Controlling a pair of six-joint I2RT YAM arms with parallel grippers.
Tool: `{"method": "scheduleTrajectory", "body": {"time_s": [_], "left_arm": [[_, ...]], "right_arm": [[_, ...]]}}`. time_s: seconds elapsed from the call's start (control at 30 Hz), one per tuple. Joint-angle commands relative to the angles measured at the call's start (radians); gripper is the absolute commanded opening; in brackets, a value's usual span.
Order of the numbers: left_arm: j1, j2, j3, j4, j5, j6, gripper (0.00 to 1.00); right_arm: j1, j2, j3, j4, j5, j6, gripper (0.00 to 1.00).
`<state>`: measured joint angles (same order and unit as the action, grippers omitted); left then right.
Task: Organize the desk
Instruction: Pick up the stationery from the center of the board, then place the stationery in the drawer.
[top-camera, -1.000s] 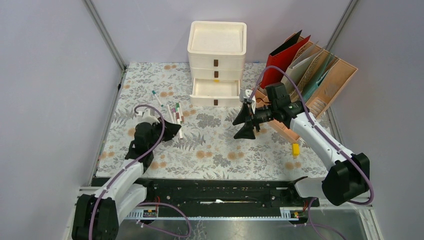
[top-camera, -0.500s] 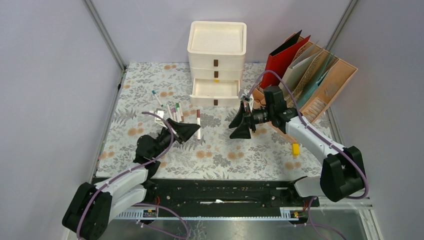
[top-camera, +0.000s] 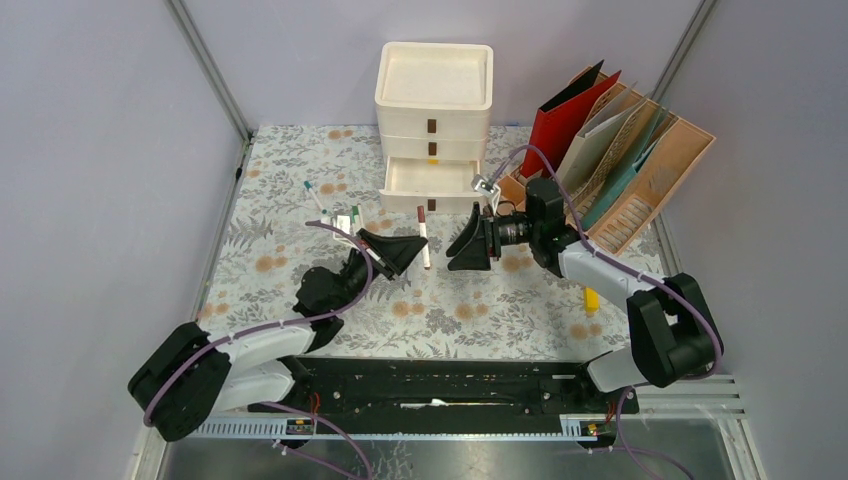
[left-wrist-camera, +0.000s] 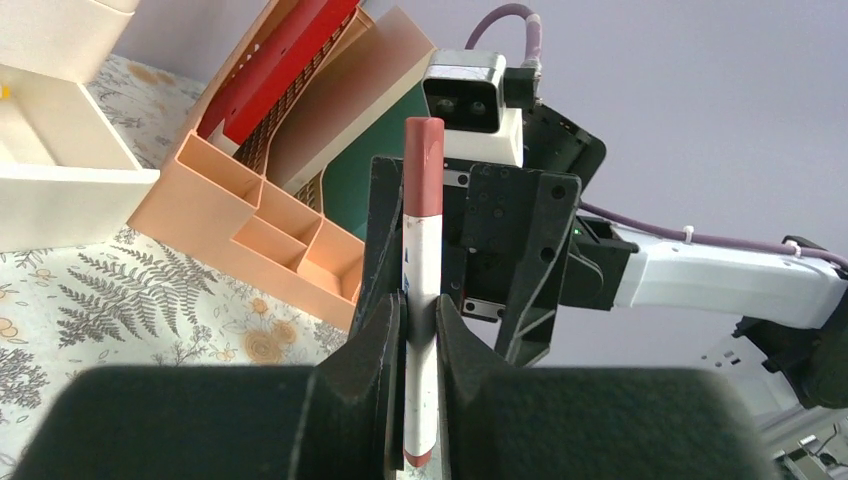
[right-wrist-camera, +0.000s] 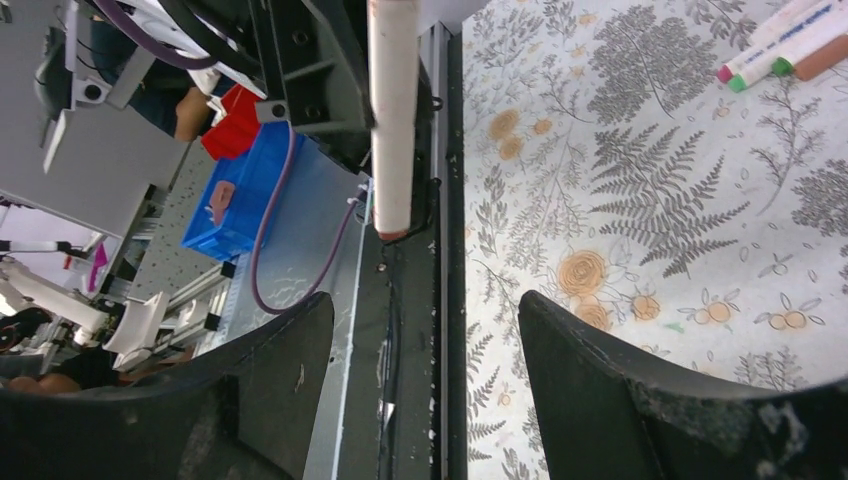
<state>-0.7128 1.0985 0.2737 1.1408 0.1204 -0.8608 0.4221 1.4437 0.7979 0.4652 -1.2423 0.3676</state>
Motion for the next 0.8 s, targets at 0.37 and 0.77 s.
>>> {"method": "scheduleTrajectory", "body": {"time_s": [0.37, 0.77], "left_arm": [[-0.112, 0.204, 0.112, 0.222, -0.117, 0.011, 0.0], [-0.123, 0.212, 0.111, 0.236, -0.103, 0.016, 0.1]], "right_arm": [[0.065, 0.047, -0.019, 0.26, 0.033, 0.249, 0.65], [0.069, 0.051, 0.008, 0.211, 0.015, 0.214, 0.02]]}}
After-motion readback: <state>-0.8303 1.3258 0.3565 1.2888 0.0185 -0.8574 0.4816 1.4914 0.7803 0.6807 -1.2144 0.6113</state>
